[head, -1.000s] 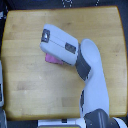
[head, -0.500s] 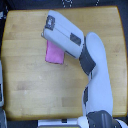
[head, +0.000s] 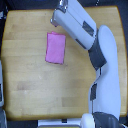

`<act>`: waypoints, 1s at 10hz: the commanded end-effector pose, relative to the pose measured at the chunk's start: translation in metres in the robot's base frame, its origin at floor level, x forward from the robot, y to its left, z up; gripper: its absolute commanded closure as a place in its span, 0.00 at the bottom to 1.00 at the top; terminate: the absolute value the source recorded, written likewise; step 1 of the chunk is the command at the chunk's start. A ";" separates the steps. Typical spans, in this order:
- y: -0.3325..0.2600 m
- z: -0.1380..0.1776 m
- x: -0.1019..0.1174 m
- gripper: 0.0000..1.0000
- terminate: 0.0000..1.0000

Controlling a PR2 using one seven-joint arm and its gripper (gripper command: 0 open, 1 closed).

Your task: Folding a cloth

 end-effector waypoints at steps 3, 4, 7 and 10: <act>-0.206 0.061 -0.012 0.00 0.00; -0.231 0.065 -0.013 0.00 0.00; -0.301 0.078 -0.007 0.00 0.00; -0.384 0.089 0.001 0.00 0.00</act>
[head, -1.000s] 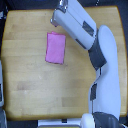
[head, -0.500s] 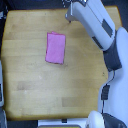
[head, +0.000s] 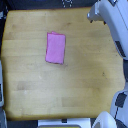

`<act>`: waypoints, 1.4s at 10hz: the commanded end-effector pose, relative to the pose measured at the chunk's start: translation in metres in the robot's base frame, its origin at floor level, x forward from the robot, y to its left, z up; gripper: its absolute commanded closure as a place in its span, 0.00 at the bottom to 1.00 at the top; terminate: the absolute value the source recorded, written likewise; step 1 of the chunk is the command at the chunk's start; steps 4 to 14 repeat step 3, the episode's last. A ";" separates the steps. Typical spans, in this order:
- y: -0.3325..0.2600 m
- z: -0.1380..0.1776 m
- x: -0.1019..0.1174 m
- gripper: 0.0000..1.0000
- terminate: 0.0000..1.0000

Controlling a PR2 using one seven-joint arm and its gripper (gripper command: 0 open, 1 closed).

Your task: Folding a cloth

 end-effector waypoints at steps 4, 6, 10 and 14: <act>-0.169 0.011 0.006 0.00 1.00; -0.169 0.011 0.006 0.00 1.00; -0.169 0.011 0.006 0.00 1.00; -0.169 0.011 0.006 0.00 1.00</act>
